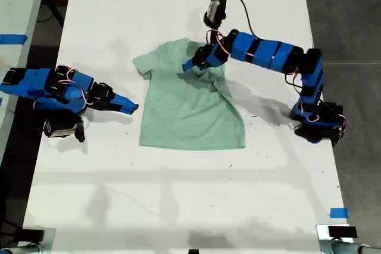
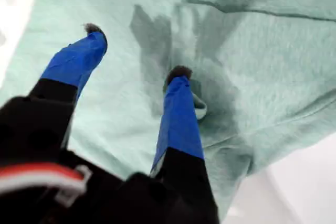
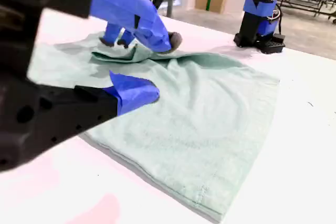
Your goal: Fold t shirt
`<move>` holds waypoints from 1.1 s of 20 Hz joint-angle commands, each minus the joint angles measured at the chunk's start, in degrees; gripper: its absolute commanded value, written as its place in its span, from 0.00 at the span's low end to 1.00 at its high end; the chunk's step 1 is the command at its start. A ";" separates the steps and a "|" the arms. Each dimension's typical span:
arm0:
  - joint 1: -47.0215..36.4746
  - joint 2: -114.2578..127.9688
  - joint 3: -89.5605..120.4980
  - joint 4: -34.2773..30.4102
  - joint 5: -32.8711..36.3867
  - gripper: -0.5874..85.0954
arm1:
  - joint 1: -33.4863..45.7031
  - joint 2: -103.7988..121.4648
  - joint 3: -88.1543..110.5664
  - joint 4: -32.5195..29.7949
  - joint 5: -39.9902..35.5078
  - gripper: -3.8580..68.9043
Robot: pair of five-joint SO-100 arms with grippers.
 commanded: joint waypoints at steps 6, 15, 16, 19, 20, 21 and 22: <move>0.09 0.35 0.97 0.00 0.18 0.14 | 11.51 37.44 13.62 20.48 4.39 0.37; 0.18 0.35 0.97 0.00 0.18 0.14 | 0.70 105.29 99.05 1.05 16.00 0.21; 0.09 0.35 0.97 0.00 0.18 0.14 | 0.26 115.66 104.59 3.87 16.17 0.19; 0.18 0.35 0.97 0.00 0.18 0.14 | 2.29 131.22 109.34 17.05 13.45 0.16; 0.18 0.35 0.97 0.00 0.18 0.14 | 2.02 131.84 111.18 16.61 12.39 0.15; 0.18 0.35 0.97 0.00 0.18 0.14 | 1.67 131.84 113.38 14.77 11.60 0.15; 0.18 0.35 0.97 0.00 0.18 0.14 | 1.49 131.84 113.38 14.50 10.90 0.15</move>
